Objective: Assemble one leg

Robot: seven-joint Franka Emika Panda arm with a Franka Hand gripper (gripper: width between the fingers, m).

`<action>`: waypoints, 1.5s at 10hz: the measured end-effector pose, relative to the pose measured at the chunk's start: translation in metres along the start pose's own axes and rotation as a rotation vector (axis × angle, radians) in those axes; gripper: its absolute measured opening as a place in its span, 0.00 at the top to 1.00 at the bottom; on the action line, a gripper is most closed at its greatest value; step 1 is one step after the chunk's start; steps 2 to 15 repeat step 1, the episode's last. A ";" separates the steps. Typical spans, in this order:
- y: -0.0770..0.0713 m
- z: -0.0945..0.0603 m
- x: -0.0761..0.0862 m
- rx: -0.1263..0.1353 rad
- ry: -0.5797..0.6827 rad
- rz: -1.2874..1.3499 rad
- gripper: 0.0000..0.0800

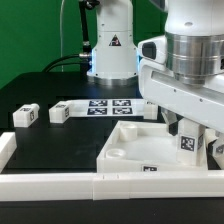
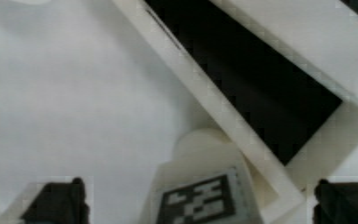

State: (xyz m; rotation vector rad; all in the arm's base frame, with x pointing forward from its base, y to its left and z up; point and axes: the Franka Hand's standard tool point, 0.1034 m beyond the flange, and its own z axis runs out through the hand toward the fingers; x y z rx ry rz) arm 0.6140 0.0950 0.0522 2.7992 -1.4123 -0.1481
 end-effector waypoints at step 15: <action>0.000 0.000 0.000 0.000 0.000 0.000 0.19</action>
Offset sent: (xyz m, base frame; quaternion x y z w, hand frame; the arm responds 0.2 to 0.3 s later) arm 0.0000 0.0000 0.0000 0.0000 0.0000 0.0000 1.0000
